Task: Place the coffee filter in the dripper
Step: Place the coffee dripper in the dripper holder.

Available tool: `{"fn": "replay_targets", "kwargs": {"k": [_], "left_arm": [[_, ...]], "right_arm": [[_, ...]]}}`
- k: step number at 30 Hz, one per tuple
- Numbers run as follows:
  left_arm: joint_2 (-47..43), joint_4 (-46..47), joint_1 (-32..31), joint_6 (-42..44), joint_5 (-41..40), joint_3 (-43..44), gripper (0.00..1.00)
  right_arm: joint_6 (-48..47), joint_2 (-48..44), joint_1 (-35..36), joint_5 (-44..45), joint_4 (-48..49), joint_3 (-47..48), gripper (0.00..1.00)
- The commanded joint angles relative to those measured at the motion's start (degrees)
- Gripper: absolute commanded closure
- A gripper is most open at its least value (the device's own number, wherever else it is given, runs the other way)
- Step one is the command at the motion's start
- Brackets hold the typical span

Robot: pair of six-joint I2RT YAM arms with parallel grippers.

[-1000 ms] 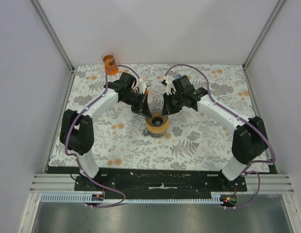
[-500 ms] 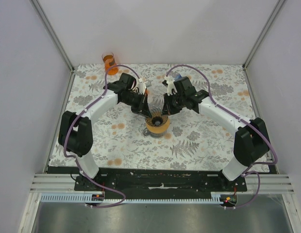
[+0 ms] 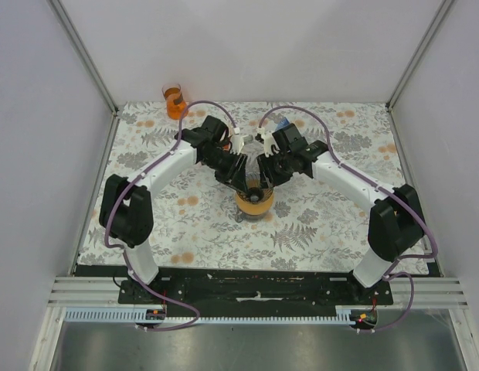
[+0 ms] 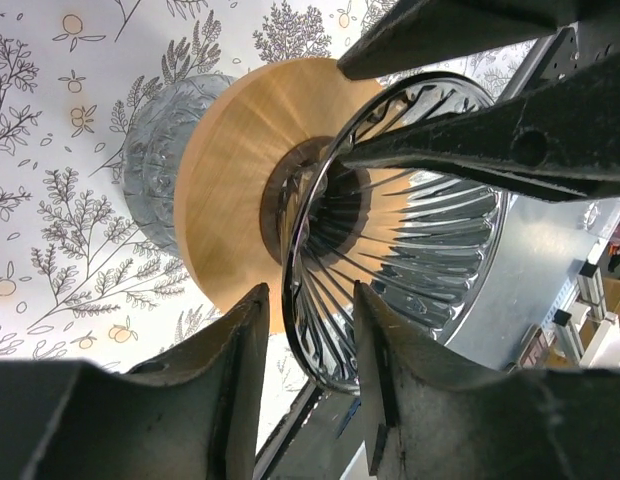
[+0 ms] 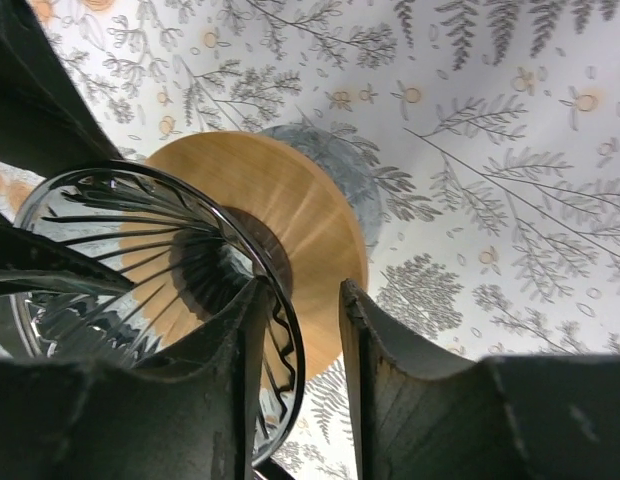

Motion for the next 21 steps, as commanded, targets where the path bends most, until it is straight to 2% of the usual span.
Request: {"fn": "replay_targets", "kwargs": {"k": [1, 7, 11, 17, 19, 21], "left_arm": [[-2.49, -3.03, 0.3, 3.0, -0.98, 3.93, 0.52], [-3.46, -4.17, 0.39, 3.7, -1.42, 6.83, 0.41], [-3.64, -6.63, 1.53, 5.02, -1.86, 12.0, 0.38], [-3.29, -7.43, 11.36, 3.09, 0.69, 19.83, 0.33], [-2.41, -6.47, 14.88, 3.44, -0.19, 21.33, 0.29], [-0.66, -5.76, 17.08, 5.71, -5.08, 23.78, 0.28]], "right_arm": [[-2.04, -0.82, -0.43, 1.71, -4.88, 4.59, 0.57], [-2.83, -2.49, -0.52, 1.35, -6.81, 6.43, 0.46], [-3.79, -4.42, -0.52, 1.53, -8.13, 8.71, 0.39], [-5.73, -8.02, -1.75, 2.23, -10.24, 12.5, 0.33], [-6.17, -8.73, -2.62, 2.58, -10.15, 12.85, 0.32], [-6.78, -8.82, -3.5, 2.85, -10.15, 13.03, 0.32]]}}
